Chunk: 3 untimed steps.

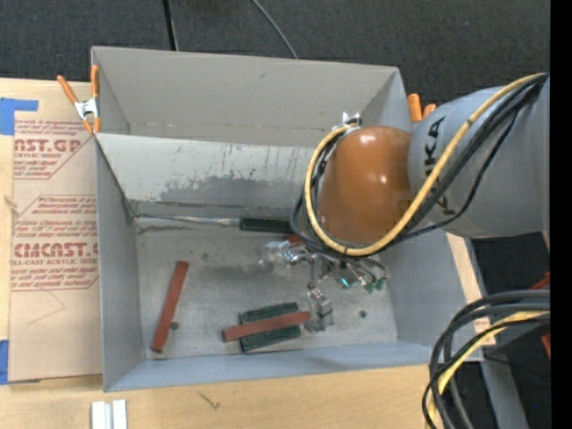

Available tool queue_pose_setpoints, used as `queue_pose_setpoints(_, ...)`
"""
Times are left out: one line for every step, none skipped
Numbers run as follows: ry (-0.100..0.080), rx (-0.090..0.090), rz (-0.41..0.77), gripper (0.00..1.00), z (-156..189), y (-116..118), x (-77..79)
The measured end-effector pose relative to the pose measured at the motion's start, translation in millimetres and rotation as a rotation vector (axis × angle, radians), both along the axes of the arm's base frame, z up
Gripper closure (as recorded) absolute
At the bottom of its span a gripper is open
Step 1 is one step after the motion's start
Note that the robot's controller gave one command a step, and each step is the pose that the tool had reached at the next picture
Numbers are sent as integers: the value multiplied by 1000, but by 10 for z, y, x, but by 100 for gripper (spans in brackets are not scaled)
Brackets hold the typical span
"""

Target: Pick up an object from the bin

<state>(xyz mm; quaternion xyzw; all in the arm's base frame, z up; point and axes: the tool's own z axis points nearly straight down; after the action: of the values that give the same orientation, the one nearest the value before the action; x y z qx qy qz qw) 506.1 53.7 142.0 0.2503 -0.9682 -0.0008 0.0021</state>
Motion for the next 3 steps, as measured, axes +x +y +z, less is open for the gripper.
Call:
queue_pose_setpoints(-4, 0, 24, 0, 674, 29, 41)
queue_pose_setpoints(-14, 1, 134, 0, 201, 109, -59)
queue_pose_setpoints(-5, 2, 387, 0, -222, -46, -124)
